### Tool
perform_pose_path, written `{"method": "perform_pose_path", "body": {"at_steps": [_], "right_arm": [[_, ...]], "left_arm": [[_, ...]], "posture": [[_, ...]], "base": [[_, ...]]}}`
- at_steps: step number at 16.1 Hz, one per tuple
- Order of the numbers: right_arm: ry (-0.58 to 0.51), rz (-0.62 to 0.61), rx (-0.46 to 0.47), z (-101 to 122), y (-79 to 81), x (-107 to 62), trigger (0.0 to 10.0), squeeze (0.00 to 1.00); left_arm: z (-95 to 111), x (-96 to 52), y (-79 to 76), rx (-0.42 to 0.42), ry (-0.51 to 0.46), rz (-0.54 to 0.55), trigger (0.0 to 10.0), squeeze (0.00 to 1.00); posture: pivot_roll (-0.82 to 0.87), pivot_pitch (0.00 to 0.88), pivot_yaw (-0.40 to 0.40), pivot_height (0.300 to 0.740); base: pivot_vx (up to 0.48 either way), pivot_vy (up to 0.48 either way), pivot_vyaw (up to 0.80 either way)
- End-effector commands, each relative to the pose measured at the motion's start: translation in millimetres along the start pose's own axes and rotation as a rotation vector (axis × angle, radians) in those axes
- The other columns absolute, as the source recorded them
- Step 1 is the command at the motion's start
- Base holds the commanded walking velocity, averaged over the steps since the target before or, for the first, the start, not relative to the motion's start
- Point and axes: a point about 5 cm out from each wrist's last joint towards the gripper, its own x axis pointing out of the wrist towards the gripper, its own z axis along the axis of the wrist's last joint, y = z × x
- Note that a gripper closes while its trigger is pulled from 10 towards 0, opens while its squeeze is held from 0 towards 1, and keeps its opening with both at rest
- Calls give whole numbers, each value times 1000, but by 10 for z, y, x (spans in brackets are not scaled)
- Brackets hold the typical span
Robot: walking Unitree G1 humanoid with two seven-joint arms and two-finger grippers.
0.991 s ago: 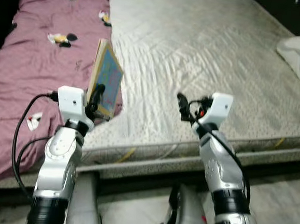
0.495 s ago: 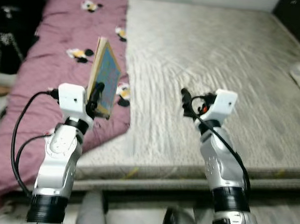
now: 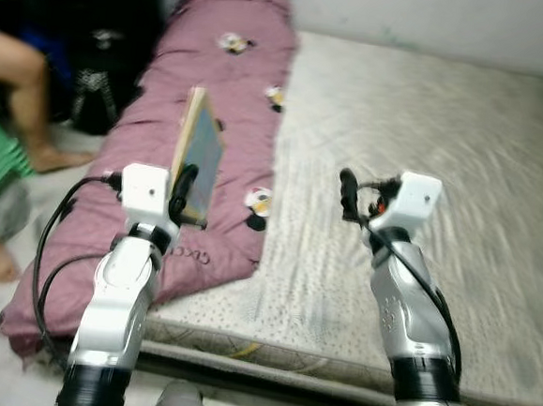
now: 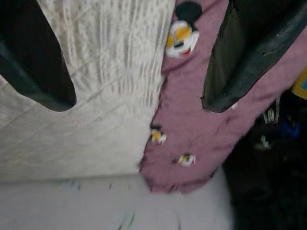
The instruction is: Clean up the room
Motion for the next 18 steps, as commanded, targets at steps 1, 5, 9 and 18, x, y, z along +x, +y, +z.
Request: {"method": "perform_pose_path", "body": {"at_steps": [1, 5, 9, 18], "right_arm": [[22, -52, -29, -45, -145, -82, 10000, 0], [11, -91, -26, -5, -154, -126, 10000, 0], [8, -102, -46, 29, -164, -128, 10000, 0], [1, -87, -98, 21, -136, -169, 10000, 0]], "left_arm": [[73, 15, -99, 18, -26, -40, 10000, 0], [56, 15, -176, 24, -14, -61, 10000, 0], [67, 20, -231, 19, -10, -78, 10000, 0], [59, 64, -319, -4, 2, -123, 10000, 0]], "posture": [[-19, 0, -49, 740], [-29, 0, -46, 740], [-31, 0, -57, 740], [-38, 10, -48, 740]], "base": [[0, 0, 0], [0, 0, 0], [0, 0, 0], [0, -310, 0]]}}
